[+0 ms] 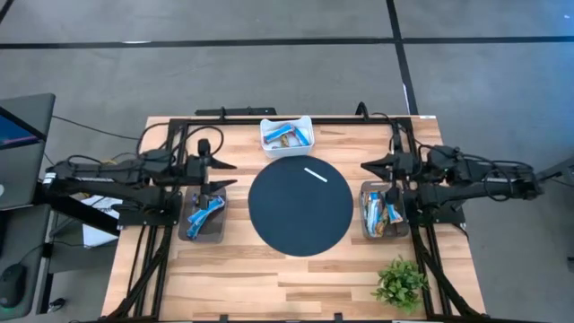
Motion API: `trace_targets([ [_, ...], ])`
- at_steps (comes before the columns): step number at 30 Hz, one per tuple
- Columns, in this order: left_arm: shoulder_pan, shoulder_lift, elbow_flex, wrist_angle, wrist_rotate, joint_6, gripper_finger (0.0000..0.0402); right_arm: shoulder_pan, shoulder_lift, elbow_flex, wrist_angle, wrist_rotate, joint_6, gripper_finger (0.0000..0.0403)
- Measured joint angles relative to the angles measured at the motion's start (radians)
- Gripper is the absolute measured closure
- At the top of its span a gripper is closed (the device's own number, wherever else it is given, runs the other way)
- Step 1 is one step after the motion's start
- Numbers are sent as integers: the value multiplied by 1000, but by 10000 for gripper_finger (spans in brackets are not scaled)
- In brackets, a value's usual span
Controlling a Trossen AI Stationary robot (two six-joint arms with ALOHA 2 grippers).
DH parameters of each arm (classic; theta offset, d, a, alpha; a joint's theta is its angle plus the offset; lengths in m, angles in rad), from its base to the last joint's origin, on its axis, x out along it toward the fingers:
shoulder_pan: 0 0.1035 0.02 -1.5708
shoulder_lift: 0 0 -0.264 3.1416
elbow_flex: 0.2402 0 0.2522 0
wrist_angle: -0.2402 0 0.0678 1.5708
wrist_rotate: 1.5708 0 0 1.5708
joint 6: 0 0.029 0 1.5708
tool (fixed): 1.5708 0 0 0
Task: Pick and place Granola Bars by type
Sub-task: Return to Home Position
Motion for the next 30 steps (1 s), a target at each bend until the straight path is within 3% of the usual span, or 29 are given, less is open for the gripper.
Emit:
trace_targets([
  [5, -36, -111, -153, 83, -102, -22, 236, 51, -66, -90, 56, 0, 42, 403],
  [15, -65, -337, -333, 127, -106, -50, 236, 132, -105, -259, 269, 9, 57, 403],
  [20, -78, -428, -396, 132, -111, -51, 236, 130, -114, -293, 268, 85, 60, 403],
  [26, -80, -511, -460, 129, -112, -45, 236, 127, -150, -321, 241, 84, 24, 403],
  [30, -80, -551, -489, 116, -118, -21, 236, 116, -209, -321, 120, 91, 15, 403],
])
